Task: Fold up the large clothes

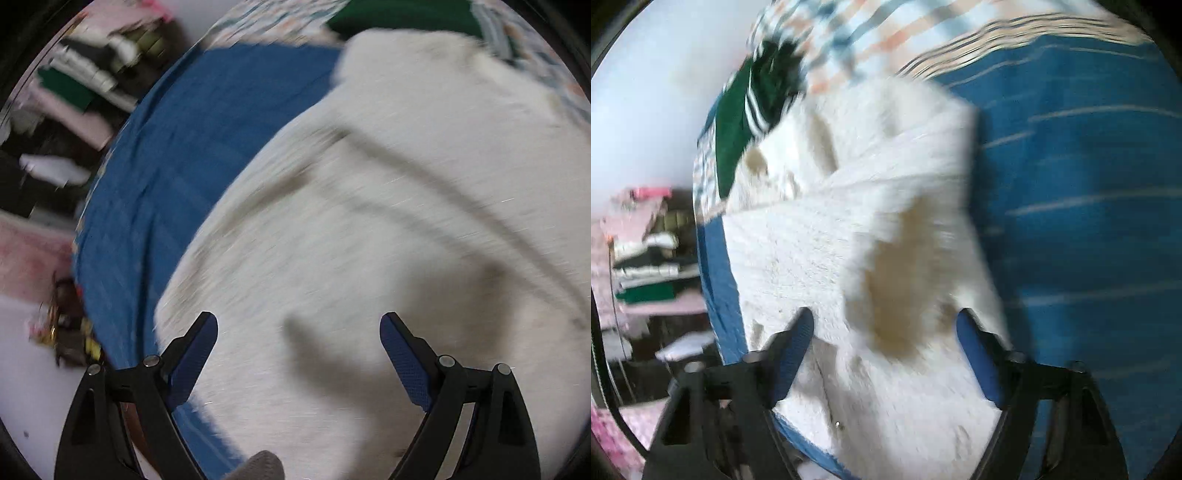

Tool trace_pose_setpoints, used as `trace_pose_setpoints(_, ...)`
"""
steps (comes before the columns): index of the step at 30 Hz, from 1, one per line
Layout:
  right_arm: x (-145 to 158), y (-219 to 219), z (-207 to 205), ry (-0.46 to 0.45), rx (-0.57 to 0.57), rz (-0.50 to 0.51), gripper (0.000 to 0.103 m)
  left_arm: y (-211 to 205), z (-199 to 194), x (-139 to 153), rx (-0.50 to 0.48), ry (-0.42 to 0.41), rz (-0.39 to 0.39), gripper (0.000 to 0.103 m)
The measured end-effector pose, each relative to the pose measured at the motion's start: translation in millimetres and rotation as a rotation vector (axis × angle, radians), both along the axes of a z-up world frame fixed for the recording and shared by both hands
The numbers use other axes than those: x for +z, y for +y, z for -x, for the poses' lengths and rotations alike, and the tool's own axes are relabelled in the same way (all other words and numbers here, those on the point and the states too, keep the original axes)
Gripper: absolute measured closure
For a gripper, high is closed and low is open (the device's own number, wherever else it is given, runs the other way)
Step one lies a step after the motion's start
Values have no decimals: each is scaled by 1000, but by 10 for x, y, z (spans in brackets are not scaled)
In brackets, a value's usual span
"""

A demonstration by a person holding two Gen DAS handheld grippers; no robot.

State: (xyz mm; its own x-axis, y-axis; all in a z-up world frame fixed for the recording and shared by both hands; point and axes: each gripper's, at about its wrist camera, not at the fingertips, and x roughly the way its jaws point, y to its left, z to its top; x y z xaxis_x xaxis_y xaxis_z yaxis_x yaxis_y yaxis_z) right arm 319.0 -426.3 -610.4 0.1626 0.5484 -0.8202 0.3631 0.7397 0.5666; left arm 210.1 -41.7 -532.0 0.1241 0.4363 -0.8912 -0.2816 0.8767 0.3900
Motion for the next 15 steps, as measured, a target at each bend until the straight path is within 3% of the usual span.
trace_pose_setpoints(1,-39,120,-99,3,30,21,94,69,40,-23,13,5,-3,13)
trace_pose_setpoints(2,-44,200,-183,-5,38,60,94,155,102,-32,31,4,-6,13)
trace_pose_setpoints(6,516,340,-322,-228,72,260,95,310,224,-25,66,-8,-5,13)
trace_pose_setpoints(8,444,300,-348,-180,92,333,92,313,150,-63,61,1,-10,13)
trace_pose_setpoints(10,2,322,-403,44,183,346,70,325,33,-51,54,9,-12,13)
trace_pose_setpoints(11,-160,306,-389,145,200,323,65,342,-28,5,49,-4,-11,13)
trace_pose_setpoints(12,-203,270,-366,188,183,302,60,355,-138,98,40,-39,-14,13)
trace_pose_setpoints(15,245,223,-413,92,144,367,58,292,-508,292,-4,-117,-56,13)
